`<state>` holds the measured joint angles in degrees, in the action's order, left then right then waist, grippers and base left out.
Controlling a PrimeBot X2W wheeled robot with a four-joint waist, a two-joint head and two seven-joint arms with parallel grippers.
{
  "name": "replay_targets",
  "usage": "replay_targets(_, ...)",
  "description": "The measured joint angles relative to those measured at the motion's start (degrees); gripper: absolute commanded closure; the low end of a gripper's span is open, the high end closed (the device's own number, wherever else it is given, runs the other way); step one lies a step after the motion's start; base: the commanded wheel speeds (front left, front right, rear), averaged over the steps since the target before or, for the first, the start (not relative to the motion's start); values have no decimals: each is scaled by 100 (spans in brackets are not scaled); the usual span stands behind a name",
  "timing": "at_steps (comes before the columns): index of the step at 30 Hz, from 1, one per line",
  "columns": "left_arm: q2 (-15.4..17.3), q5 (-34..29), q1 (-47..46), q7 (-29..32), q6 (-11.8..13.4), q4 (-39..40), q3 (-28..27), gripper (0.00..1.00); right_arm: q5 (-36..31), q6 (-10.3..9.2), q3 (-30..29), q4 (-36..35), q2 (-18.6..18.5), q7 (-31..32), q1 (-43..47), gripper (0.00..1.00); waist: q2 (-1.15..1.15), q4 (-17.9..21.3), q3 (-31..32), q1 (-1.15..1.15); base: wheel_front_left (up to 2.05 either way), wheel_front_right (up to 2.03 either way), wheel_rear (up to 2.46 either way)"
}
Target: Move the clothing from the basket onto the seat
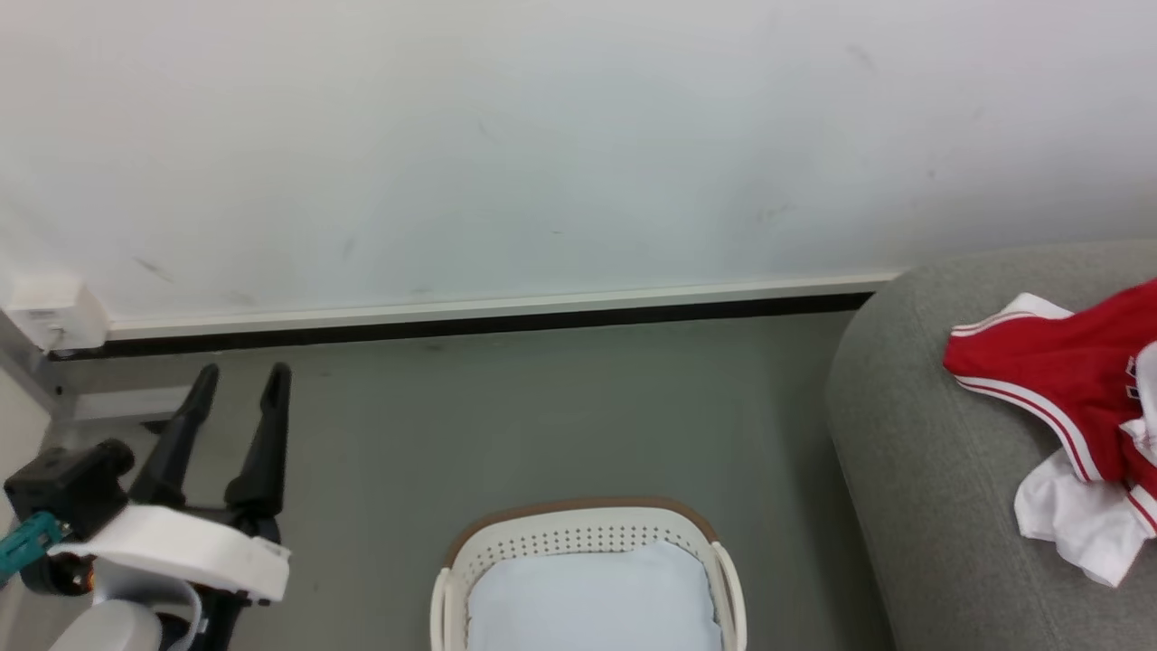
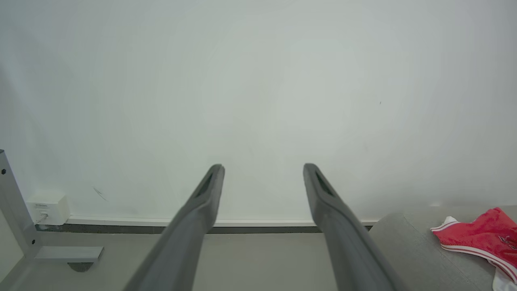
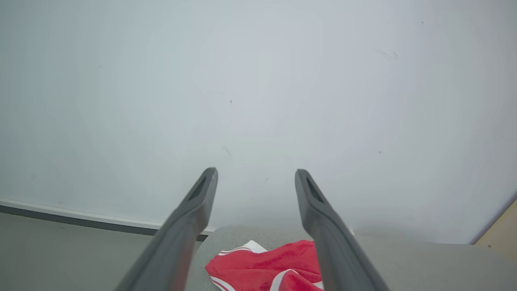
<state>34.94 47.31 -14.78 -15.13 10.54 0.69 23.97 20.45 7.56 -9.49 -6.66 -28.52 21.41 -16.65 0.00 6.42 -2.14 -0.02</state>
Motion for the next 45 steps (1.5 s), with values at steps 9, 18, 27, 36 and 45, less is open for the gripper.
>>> replay_targets(9, -794, -753, 956, 0, -542, -353, -1068, 0, -747, -1, 483, -370, 2182, -1668, 1074, 0, 0, -501, 217, 1, 0, 0, 0)
replay_targets(18, -1712, -1719, 1419, 0, -1196, -871, -1753, 0, -791, -1, 991, 392, 2551, -3226, 2089, 0, 0, -715, 231, 2, 0, 0, 0)
replay_targets(27, -2258, -2516, 1433, 0, -1648, -1167, -2319, 0, -568, -1, 1456, 1257, 2570, -3610, 1872, 0, 0, -644, 190, 2, 0, 0, 0)
replay_targets(36, -2458, -2791, 1377, 0, -1777, -1283, -2540, 0, -353, -1, 1572, 1430, 2569, -3638, 1622, 0, 0, -598, 97, 2, 0, 0, 0)
replay_targets(45, -2587, -2789, 1463, 8, -1790, -1504, -2494, 100, -322, 0, 1636, 1604, 2573, -3620, 1757, 100, 0, -597, 66, 2, 0, 0, 0)
